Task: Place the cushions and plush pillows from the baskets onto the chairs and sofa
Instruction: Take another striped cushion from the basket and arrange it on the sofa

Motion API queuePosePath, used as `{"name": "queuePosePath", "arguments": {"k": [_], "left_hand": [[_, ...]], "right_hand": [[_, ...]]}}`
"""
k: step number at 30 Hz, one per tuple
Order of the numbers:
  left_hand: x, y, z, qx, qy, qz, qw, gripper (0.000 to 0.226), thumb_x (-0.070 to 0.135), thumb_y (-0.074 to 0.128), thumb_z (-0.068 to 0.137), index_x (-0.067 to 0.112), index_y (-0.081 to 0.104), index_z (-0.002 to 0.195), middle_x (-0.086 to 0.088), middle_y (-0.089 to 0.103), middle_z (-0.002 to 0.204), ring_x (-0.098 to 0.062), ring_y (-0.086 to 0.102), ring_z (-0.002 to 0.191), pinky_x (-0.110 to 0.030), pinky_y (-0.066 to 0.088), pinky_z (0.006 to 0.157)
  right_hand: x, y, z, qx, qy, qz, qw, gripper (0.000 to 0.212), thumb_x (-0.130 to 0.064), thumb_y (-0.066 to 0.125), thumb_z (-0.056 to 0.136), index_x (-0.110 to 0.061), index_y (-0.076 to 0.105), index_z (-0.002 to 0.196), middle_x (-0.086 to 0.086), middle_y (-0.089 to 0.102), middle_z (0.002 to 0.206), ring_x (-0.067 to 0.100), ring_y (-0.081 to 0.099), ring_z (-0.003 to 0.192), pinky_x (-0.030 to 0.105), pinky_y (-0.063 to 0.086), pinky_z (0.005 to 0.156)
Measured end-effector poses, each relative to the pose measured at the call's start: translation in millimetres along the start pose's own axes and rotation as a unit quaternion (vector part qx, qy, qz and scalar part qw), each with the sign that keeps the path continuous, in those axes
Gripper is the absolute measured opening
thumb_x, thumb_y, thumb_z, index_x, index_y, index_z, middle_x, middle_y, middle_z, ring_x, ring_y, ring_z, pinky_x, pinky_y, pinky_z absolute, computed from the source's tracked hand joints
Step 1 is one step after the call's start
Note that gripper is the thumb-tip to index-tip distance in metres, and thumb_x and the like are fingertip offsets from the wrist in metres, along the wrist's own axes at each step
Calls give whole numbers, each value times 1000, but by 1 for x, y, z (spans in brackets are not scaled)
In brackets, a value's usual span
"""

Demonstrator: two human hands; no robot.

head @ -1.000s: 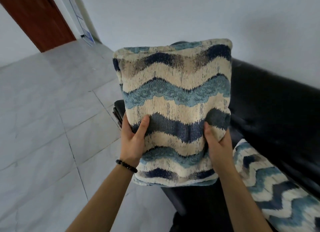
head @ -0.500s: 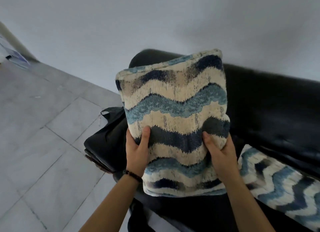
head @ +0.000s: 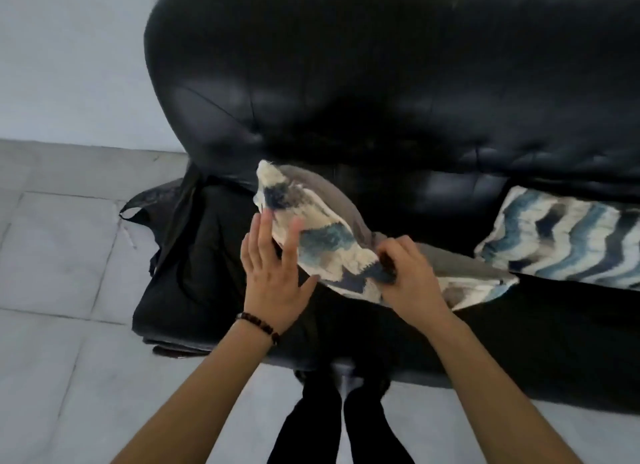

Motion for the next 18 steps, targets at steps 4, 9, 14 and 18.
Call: {"name": "queuePosePath", "arguments": {"k": [4, 9, 14, 18], "left_hand": [[-13, 82, 1, -177, 68, 85, 978, 113, 70, 67, 69, 28, 15, 160, -16, 13, 167, -36, 8, 156, -75, 13, 112], [-38, 203, -26, -373, 2, 154, 915, 115, 68, 70, 77, 21, 10, 163, -7, 48, 146, -30, 42, 138, -68, 9, 121], [-30, 248, -29, -203, 108, 175, 957, 94, 58, 77, 74, 8, 47, 147, -19, 58, 113, -37, 51, 105, -71, 34, 107], [-44, 240, -11, -143, 119, 145, 972, 68, 48, 74, 82, 9, 57, 135, -19, 60, 103, -39, 55, 94, -63, 44, 95]], "right_hand": [[45, 55, 23, -48, 23, -49, 997, 37, -13, 81, 80, -23, 65, 112, -9, 47, 105, 18, 58, 96, 29, 44, 77], [143, 110, 30, -184, 122, -44, 974, 71, -31, 80, 86, -23, 47, 148, 4, 46, 143, 23, 51, 130, 34, 41, 108], [201, 106, 25, -57, 83, -114, 988, 95, -55, 86, 70, -15, 49, 148, 13, 37, 152, 34, 36, 144, 51, 36, 118], [212, 71, 34, 0, 21, -336, 941, 97, -82, 65, 67, -17, 58, 139, 20, 54, 143, 46, 29, 149, 71, 10, 117]]}}
Point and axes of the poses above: each hand's wrist, its own z-axis towards the middle knuckle, its own y-axis out of the palm, x = y × z, the point moved 3 cm from there along z, towards the middle knuckle
